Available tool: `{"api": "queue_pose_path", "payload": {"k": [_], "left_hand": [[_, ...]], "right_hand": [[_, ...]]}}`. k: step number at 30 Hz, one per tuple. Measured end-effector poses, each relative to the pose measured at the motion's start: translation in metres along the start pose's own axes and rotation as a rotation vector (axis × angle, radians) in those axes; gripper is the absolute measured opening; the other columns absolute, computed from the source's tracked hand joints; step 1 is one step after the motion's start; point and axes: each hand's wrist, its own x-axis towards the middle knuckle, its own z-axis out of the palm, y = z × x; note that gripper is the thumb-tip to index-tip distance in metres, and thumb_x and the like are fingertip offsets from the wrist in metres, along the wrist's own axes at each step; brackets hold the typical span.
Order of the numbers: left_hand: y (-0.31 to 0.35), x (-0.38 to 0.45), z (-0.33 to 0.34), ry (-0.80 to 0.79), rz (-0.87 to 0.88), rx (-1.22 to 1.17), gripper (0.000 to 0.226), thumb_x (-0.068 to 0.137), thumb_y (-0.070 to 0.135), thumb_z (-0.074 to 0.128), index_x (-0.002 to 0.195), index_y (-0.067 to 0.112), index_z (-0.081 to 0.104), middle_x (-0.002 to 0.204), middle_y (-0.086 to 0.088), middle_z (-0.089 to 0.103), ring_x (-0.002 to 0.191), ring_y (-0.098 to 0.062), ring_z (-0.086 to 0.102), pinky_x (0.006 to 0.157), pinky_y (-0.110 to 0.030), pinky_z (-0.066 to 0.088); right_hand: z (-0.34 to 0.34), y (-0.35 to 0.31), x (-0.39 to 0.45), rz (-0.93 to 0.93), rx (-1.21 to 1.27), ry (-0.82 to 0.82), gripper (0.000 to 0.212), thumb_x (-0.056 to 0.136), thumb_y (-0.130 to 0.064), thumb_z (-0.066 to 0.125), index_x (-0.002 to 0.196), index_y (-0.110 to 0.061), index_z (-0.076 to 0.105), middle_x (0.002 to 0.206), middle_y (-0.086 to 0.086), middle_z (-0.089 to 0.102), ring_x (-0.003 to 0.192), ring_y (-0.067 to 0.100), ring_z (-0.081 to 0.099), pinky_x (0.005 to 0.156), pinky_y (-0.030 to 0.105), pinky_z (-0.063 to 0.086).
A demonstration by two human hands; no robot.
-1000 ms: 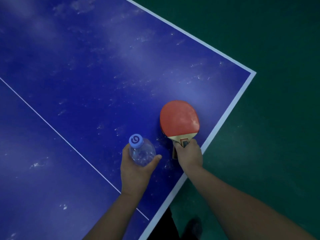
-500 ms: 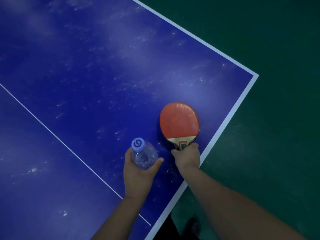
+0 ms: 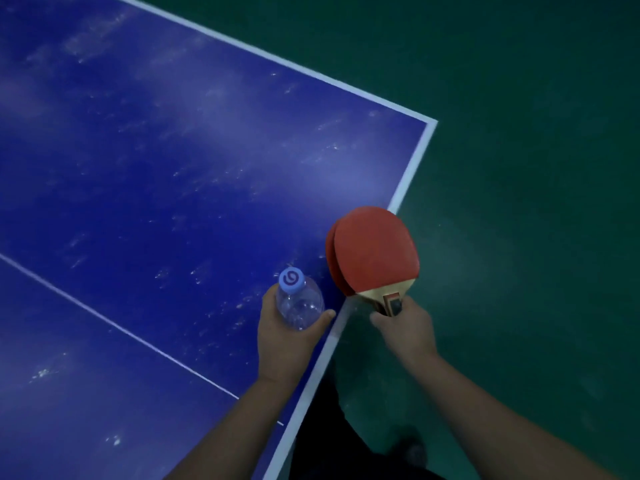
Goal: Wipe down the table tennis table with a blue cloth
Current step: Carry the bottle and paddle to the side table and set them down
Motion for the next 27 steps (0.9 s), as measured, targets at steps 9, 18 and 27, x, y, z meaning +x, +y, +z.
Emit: {"api": "queue_pose_path", "payload": {"k": [9,18,27], "left_hand": [[0.007,-0.096,0.135,-0.463,0.160,0.143,0.069,0.053,0.042,0.093,0.112,0.034,0.058,0.106,0.012,0.069,0.097,-0.007,0.067,0.083,-0.025,0.055],[-0.003,-0.313,0.314,-0.869,0.332,0.294,0.065,0.050,0.050,0.088,0.105,0.047,0.054,0.099,0.018,0.069,0.087,-0.005,0.069,0.077,-0.027,0.056],[-0.027,-0.526,0.457,-1.329,0.324,0.354,0.067,0.051,0.037,0.093,0.109,0.034,0.058,0.102,0.002,0.072,0.088,-0.019,0.072,0.077,-0.038,0.060]], "right_hand": [[-0.118,0.192,-0.076,0.188,0.151,0.205,0.021,0.074,-0.025,0.074,0.078,-0.023,0.053,0.075,-0.009,0.060,0.069,0.010,0.056,0.058,0.028,0.037],[-0.223,0.455,-0.214,0.473,0.375,0.430,0.024,0.074,-0.031,0.072,0.079,-0.026,0.049,0.073,-0.011,0.059,0.064,0.005,0.054,0.048,0.020,0.032],[-0.289,0.652,-0.332,0.792,0.557,0.659,0.027,0.075,-0.041,0.073,0.083,-0.027,0.051,0.075,-0.010,0.060,0.068,0.012,0.060,0.054,0.027,0.043]]}}
